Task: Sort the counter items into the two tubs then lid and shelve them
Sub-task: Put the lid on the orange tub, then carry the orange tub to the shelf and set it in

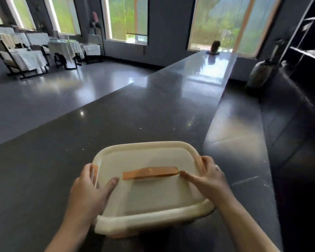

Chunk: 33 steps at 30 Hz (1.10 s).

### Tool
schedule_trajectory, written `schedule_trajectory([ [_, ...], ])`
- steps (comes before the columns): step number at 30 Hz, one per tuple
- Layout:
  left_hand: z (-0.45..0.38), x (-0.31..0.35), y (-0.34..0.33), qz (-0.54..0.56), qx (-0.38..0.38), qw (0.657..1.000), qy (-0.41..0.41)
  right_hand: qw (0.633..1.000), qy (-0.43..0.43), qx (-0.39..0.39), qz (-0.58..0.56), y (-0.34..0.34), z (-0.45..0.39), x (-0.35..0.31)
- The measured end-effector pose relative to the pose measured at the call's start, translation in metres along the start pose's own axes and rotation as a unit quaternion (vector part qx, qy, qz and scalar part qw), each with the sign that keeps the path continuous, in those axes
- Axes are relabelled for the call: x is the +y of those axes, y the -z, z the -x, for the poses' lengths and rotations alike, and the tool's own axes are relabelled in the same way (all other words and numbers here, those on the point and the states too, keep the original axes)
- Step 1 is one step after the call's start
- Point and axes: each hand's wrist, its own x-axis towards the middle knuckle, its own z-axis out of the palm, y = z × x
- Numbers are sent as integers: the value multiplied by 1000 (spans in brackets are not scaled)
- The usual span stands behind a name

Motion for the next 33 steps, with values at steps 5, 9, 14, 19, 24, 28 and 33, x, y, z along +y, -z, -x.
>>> schedule_trajectory([
  [5,-30,87,-118,48,-108,991,-58,992,-61,108,-35,91,-33,78],
  [9,-41,156,-214,75,-138,983,-94,981,-90,174,-4,165,-75,131],
  [14,-55,233,-320,79,-190,966,-155,966,-127,227,5,240,-109,194],
  [19,-76,288,-415,85,-264,946,-171,943,-192,271,7,285,-150,247],
  [24,-125,342,-514,92,-318,922,-202,919,-250,304,7,314,-221,293],
  [28,-179,392,-587,98,-352,901,-233,898,-278,340,8,333,-295,314],
  [33,-252,456,-666,66,-370,890,-258,879,-304,368,0,354,-388,332],
])
